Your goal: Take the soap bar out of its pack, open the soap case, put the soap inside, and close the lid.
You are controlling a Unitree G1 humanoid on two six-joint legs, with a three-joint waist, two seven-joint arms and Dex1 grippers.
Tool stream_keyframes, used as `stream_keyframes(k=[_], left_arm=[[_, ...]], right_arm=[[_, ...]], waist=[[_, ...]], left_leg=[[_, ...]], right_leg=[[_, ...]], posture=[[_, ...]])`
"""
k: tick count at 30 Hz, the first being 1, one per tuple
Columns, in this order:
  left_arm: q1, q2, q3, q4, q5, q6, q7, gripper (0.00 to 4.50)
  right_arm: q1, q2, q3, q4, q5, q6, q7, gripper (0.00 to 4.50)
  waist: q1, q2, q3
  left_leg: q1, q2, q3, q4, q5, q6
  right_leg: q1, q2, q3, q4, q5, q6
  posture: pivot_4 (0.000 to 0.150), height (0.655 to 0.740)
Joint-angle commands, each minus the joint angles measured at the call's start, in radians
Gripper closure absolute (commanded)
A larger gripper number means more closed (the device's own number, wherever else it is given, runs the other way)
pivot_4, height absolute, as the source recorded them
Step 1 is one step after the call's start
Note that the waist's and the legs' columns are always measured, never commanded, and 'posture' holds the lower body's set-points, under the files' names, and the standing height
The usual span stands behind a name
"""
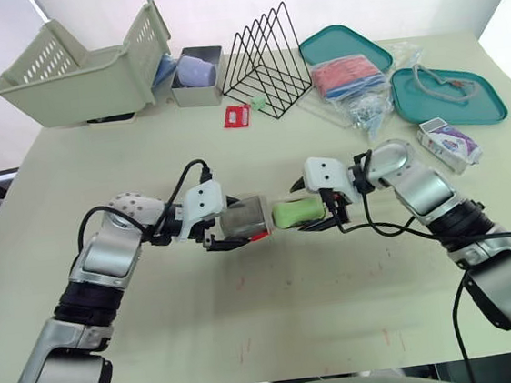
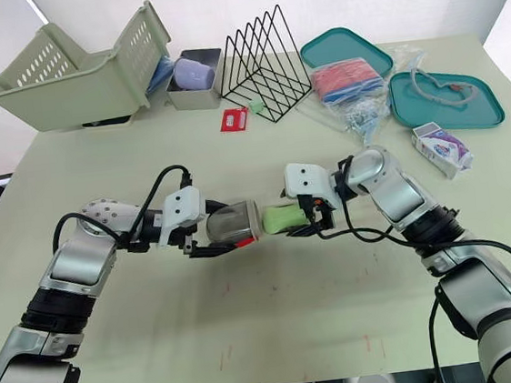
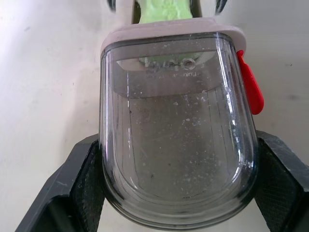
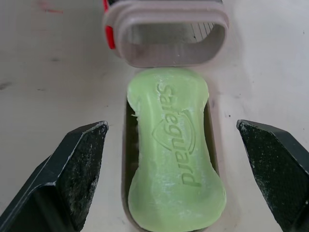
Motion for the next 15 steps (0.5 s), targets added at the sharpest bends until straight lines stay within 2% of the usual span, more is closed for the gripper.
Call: stream_keyframes(k=[1,15], left_arm=[[-0.01,0.007,0.025,-0.033,-0.016,0.002,0.006,1.02],[0.004,0.009,0.027,-0.055,-0.02,0.014,0.018,1.02]], right_arm=[[-0.024,0.001,-0.001,-0.009,-0.008,0.004,0.003,0.0],[-0.033,0.028,0.018,0.093,-0.05,-0.035,-0.003,0.0]], waist=[[0.0,0.0,0.0],[-0.003,0.0,0.0]], left_leg=[[0.0,0.0,0.0,0.0,0.0,0.0],[0.0,0.0,0.0,0.0,0.0,0.0]], right_leg=[[0.0,0.0,0.0,0.0,0.0,0.0],[0.0,0.0,0.0,0.0,0.0,0.0]], posture=[[0.15,0.74],[0.15,0.74]])
